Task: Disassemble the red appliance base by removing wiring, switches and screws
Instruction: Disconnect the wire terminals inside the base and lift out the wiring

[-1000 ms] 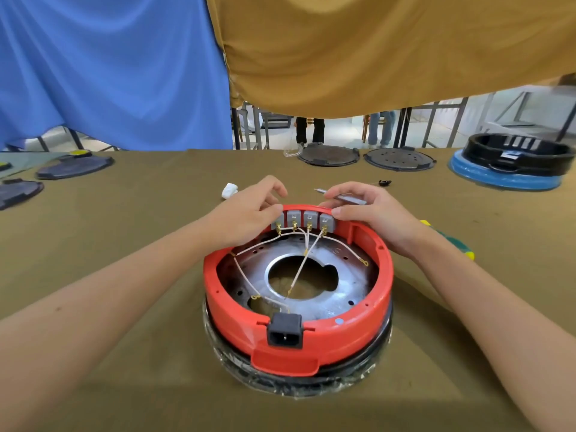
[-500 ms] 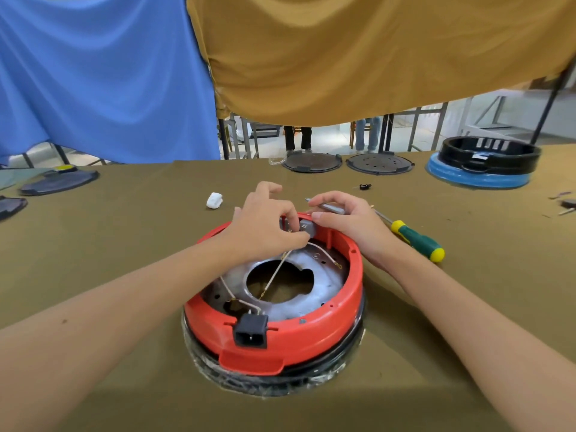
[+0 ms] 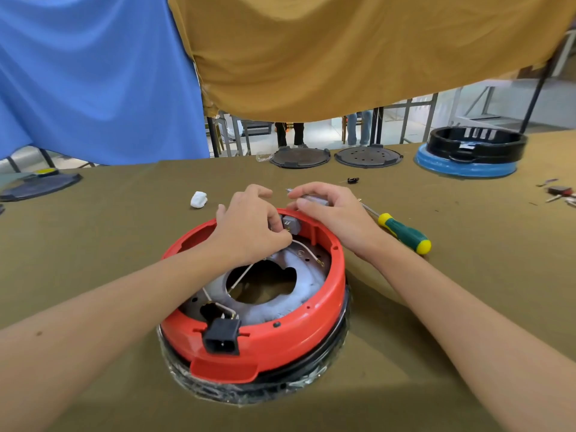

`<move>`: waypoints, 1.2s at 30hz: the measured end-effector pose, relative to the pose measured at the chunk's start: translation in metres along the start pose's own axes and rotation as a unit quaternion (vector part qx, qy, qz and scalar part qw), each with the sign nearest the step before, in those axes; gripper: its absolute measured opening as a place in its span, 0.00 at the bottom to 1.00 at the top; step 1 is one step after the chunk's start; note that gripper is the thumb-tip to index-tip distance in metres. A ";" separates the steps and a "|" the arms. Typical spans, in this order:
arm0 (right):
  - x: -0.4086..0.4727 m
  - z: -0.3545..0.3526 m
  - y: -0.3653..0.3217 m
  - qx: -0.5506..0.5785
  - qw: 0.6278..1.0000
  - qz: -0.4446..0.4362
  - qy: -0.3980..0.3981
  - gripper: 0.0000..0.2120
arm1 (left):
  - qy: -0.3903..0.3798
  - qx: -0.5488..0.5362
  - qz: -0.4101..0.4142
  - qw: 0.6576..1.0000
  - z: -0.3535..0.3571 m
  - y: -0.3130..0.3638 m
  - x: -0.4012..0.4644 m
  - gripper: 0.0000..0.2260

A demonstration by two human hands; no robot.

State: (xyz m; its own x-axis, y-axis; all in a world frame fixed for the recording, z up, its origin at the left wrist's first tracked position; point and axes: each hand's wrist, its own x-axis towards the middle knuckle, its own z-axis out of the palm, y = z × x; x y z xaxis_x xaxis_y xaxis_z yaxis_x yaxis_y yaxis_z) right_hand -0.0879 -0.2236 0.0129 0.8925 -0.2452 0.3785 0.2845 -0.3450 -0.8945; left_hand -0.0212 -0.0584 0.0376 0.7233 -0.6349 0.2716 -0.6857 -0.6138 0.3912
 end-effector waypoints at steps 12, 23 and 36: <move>0.001 -0.008 -0.015 0.038 0.993 -0.096 0.062 0.09 | 0.006 -0.008 -0.001 1.000 0.004 -0.004 0.004 0.07; -0.006 0.001 -0.014 -0.125 0.982 -0.135 0.043 0.14 | 0.012 -0.018 0.005 1.000 0.008 -0.008 0.007 0.08; -0.006 0.000 -0.015 -0.190 0.968 -0.166 0.011 0.13 | 0.019 -0.018 0.014 1.000 0.009 -0.010 0.009 0.06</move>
State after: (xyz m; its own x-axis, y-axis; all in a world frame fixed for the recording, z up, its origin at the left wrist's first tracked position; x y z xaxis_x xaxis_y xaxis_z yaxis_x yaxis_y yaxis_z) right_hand -0.0975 -0.2171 0.0245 0.7651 -0.0824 0.6387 0.4012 -0.7148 -0.5728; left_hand -0.0091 -0.0622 0.0279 0.7063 -0.6336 0.3156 -0.7034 -0.5779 0.4139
